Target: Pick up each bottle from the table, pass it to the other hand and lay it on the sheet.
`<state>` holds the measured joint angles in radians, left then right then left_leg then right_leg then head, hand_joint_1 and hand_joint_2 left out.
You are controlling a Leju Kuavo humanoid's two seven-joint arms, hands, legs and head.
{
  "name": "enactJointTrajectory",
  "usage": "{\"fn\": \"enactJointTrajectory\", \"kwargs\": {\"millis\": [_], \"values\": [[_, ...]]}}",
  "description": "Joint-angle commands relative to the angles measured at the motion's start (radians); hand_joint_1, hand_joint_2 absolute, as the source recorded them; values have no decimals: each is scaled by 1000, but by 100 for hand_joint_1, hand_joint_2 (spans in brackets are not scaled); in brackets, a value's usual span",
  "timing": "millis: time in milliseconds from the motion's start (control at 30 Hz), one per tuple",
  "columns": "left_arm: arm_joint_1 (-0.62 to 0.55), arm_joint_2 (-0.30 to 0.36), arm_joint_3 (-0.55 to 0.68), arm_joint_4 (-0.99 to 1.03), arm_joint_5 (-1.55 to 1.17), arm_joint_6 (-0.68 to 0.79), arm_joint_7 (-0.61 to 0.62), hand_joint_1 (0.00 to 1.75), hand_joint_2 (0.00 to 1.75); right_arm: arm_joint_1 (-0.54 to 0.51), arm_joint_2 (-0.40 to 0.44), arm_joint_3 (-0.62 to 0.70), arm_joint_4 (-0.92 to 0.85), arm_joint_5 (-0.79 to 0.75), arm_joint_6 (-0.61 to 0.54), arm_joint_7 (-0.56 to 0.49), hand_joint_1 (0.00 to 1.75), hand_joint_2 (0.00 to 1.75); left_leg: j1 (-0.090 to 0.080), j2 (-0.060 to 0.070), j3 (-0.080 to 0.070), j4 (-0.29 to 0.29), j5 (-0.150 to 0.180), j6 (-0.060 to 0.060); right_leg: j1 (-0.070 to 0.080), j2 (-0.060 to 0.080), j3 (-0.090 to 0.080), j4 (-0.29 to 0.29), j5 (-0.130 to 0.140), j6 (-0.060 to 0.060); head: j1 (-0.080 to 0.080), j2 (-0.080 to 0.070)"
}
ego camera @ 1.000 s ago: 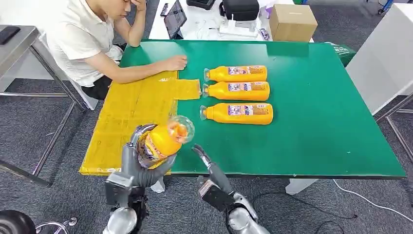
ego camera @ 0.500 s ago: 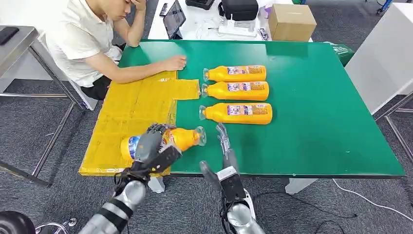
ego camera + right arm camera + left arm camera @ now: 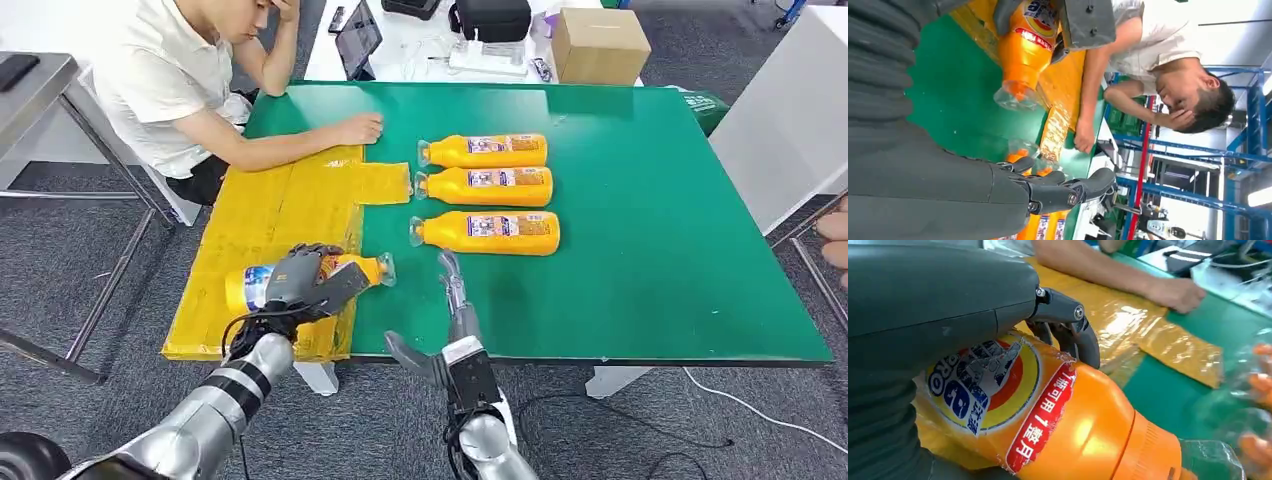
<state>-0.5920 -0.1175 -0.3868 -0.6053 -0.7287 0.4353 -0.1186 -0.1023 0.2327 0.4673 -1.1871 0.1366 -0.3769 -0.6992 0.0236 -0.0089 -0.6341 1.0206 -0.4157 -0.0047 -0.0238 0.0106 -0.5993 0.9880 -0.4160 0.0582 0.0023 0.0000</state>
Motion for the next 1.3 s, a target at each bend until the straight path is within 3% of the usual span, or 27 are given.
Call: {"fn": "enactJointTrajectory", "kwargs": {"millis": [33, 200, 233, 267, 300, 333, 667, 900, 1200, 1300], "values": [[-86, 5, -2, 194, -45, -1, 35, 175, 175, -40, -12, -5, 73, -10, -4, 1, 0, 175, 1, 1, 3, -1, -1, 1, 1, -1, 4, -1, 0, -2, 1, 0], [-86, 6, -15, 210, -67, -41, 57, 175, 175, -39, -13, -10, 78, -11, -3, 1, 0, 175, 0, 2, 5, -1, -1, 2, 1, 0, 5, -1, -1, -3, 0, 0], [-83, 5, -11, 209, -64, -45, 59, 159, 175, -39, -14, -11, 78, -12, -1, 1, 0, 175, 0, 2, 3, -1, -1, 1, 1, 0, 4, -1, 0, -2, 1, 0], [-78, 4, -12, 208, -65, -54, 53, 45, 175, -37, -16, -13, 77, -12, 0, 1, 0, 175, 0, 2, 5, -1, -1, 2, 1, 1, 5, -2, -1, -3, 0, 0], [-72, 2, -12, 200, -64, -65, 36, 7, 175, -35, -17, -15, 77, -12, 2, 1, 0, 175, 0, 1, 4, -1, -1, 1, 1, 0, 4, -1, 0, -2, 0, 0], [-67, -2, -3, 188, -55, -73, 18, 0, 175, -34, -19, -16, 79, -11, 4, 1, 0, 175, 0, 2, 6, -2, -1, 2, 1, 0, 6, -2, -1, -3, 0, 0], [18, 5, -45, -95, -69, -108, -80, 0, 175, -14, -30, -31, 61, -6, -10, 1, 0, 175, 0, 0, 3, -1, 0, 1, 1, -2, 4, -1, -1, -2, 1, 0], [264, 11, -91, -549, -61, 82, -145, 0, 175, 23, -42, -48, 14, -11, -54, 1, 0, 175, 0, 0, 4, -1, -2, 1, 0, -1, 4, -1, -2, -2, 0, 0], [300, 27, -124, -608, -32, 66, -167, 0, 175, 27, -45, -53, 12, -13, -64, 1, 0, 175, 0, 1, 2, -1, -2, 0, 0, -1, 2, -1, -1, -2, 0, 0], [347, 32, -138, -692, -31, 121, -196, 0, 175, 37, -50, -53, 5, -15, -67, 1, 0, 175, 0, 1, 4, -1, -2, 1, 1, -1, 4, -2, -1, -3, 0, 0]]}}
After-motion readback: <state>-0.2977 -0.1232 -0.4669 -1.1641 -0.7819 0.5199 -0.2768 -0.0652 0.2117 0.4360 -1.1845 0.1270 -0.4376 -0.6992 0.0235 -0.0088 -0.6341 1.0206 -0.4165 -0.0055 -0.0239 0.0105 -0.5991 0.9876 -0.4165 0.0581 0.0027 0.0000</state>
